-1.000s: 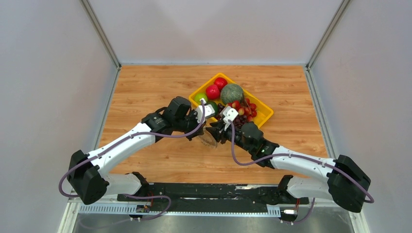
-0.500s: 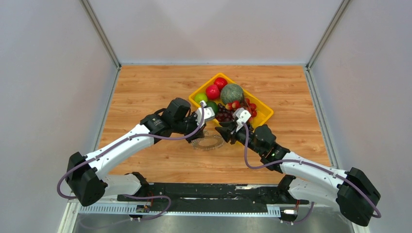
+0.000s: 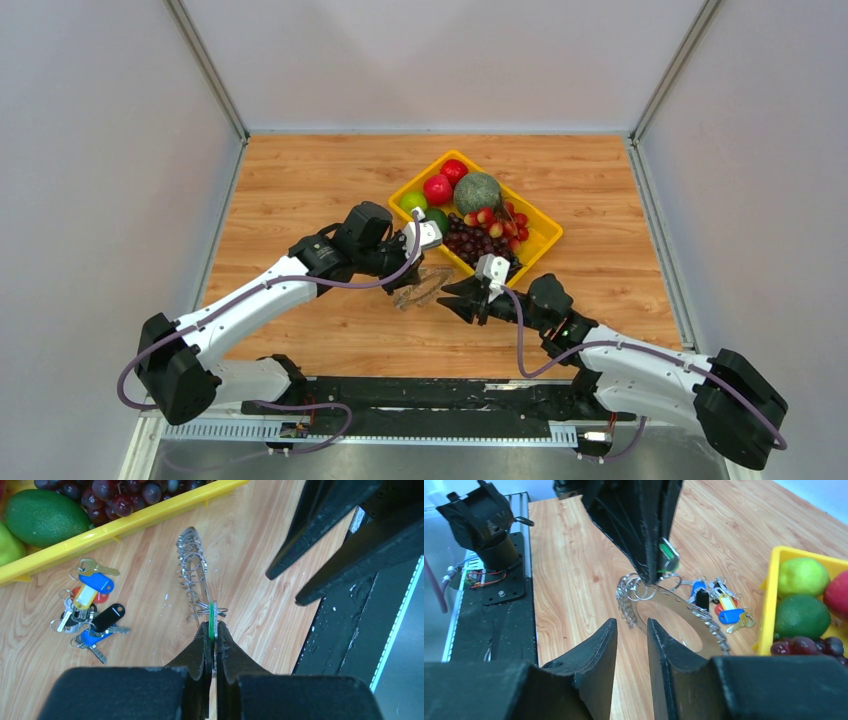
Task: Remove the keys from the keyring
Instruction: Remove the key from the keyring.
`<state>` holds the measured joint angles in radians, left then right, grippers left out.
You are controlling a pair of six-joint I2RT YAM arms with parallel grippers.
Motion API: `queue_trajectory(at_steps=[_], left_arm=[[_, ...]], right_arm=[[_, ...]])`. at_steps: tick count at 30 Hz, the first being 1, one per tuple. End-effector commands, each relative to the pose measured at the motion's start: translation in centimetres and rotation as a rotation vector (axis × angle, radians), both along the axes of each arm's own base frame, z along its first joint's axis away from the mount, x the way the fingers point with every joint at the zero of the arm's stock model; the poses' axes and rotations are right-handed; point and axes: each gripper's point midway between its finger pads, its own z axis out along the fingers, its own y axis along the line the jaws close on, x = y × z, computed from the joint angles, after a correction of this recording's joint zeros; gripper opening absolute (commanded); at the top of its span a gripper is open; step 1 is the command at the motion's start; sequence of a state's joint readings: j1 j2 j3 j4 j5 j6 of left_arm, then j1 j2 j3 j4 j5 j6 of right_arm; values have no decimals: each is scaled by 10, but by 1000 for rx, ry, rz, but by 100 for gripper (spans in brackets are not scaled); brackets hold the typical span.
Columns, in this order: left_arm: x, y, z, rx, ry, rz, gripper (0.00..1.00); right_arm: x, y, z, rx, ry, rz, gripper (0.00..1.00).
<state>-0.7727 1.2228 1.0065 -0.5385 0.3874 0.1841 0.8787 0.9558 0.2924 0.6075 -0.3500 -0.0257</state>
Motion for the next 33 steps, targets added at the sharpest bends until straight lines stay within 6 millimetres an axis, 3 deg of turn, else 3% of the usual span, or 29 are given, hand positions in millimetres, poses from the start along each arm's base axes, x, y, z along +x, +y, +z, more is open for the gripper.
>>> queue_trajectory(at_steps=[1, 17, 33], left_arm=[[-1, -8, 20, -65, -40, -25, 0], [-4, -10, 18, -70, -13, -26, 0], [-6, -12, 15, -74, 10, -39, 0]], right_arm=[[-11, 7, 20, 51, -84, 64, 32], [16, 23, 20, 75, -175, -18, 35], [22, 34, 25, 93, -185, -11, 34]])
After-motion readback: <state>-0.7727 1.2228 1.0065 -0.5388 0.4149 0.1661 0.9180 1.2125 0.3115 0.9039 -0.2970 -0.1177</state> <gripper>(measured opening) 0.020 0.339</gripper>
